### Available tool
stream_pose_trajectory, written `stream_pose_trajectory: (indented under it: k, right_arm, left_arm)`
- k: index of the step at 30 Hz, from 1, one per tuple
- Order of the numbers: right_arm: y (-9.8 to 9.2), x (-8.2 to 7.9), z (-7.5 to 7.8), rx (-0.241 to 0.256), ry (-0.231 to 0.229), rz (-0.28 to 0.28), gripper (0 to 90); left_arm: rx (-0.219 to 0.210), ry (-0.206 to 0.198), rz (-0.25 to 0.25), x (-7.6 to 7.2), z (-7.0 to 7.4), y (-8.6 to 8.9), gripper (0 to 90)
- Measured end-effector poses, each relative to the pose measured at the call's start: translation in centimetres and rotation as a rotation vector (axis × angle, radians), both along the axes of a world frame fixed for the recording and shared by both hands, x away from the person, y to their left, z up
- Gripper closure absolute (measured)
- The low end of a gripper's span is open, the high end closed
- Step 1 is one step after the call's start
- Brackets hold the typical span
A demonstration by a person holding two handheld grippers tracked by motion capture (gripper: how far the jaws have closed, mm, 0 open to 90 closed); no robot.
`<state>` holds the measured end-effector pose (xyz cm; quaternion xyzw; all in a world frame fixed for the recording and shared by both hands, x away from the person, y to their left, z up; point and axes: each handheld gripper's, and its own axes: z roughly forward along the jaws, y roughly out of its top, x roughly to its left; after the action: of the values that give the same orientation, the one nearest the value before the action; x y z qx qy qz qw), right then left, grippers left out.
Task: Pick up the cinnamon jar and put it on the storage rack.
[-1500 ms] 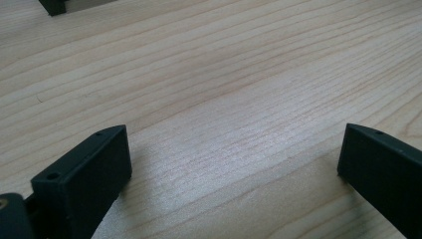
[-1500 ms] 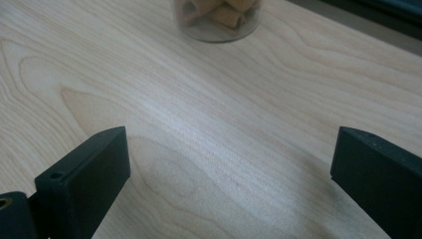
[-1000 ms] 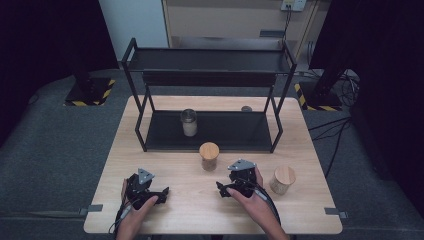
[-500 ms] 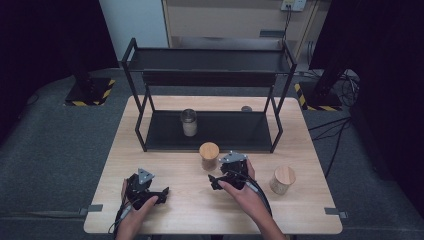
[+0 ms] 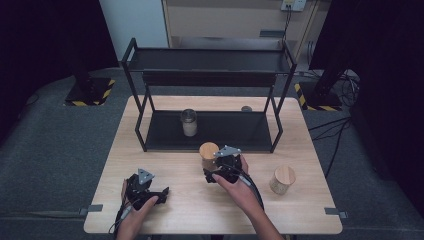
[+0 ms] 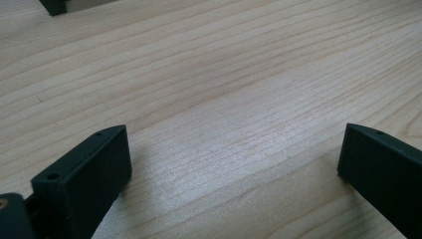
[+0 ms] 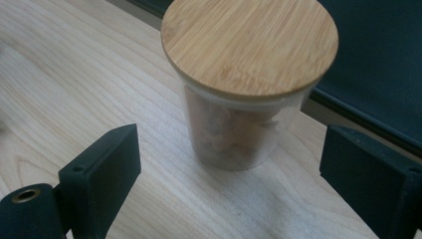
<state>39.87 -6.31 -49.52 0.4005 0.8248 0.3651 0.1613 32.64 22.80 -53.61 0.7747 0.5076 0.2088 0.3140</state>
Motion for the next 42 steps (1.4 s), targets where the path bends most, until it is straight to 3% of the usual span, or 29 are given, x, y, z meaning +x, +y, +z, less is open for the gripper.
stream_pose_trajectory:
  k: [7, 21, 42]
  right_arm:
    - [0.6, 0.7, 0.1, -0.003, -0.015, -0.013, 11.0]
    - [1.5, 2.0, 0.1, 0.005, 0.000, -0.045, 12.0]
    - [2.7, 3.1, 0.1, -0.037, 0.021, -0.050, 19.0]
  left_arm:
    - [-0.001, 0.000, 0.000, 0.0, 0.0, 0.0, 0.0]
    - [-0.001, 0.000, 0.000, 0.0, 0.0, 0.0, 0.0]
    - [-0.001, 0.000, 0.000, 0.0, 0.0, 0.0, 0.0]
